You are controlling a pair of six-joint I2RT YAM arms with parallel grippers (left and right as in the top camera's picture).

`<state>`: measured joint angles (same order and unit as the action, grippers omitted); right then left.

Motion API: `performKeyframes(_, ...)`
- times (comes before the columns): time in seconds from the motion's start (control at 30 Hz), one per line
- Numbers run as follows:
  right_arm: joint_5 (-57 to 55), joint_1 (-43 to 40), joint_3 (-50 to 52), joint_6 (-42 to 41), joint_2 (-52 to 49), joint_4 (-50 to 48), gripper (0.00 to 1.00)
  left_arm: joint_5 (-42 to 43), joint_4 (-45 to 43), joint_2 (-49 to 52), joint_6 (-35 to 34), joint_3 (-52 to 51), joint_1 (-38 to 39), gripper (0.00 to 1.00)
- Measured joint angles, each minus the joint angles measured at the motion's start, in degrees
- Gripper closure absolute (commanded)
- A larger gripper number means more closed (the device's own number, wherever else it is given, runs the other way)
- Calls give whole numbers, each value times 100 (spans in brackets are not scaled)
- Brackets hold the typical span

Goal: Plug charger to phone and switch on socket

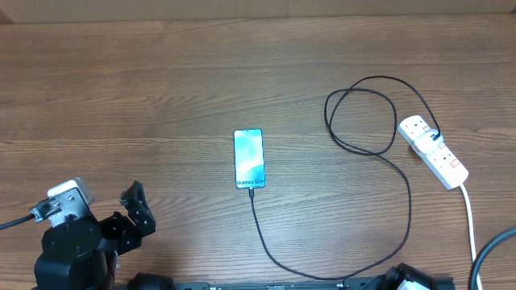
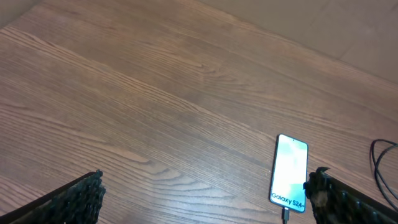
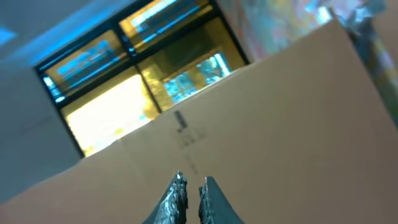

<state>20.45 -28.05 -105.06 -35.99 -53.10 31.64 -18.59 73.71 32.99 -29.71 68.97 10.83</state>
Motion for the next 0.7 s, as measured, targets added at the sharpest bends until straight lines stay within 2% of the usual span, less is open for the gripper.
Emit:
performKeyframes(0.2,39,778,7,483,114,498,91,15,2,-122,0,-7,-391,0)
performKeyframes(0.43,-332,1987,219,960,426,970,92,15,2,-933,0,-7,-557,0)
performKeyframes(0.7,-444,2173,282,1268,1005,1047,94,13,120,-1858,-9,-7,-765,1)
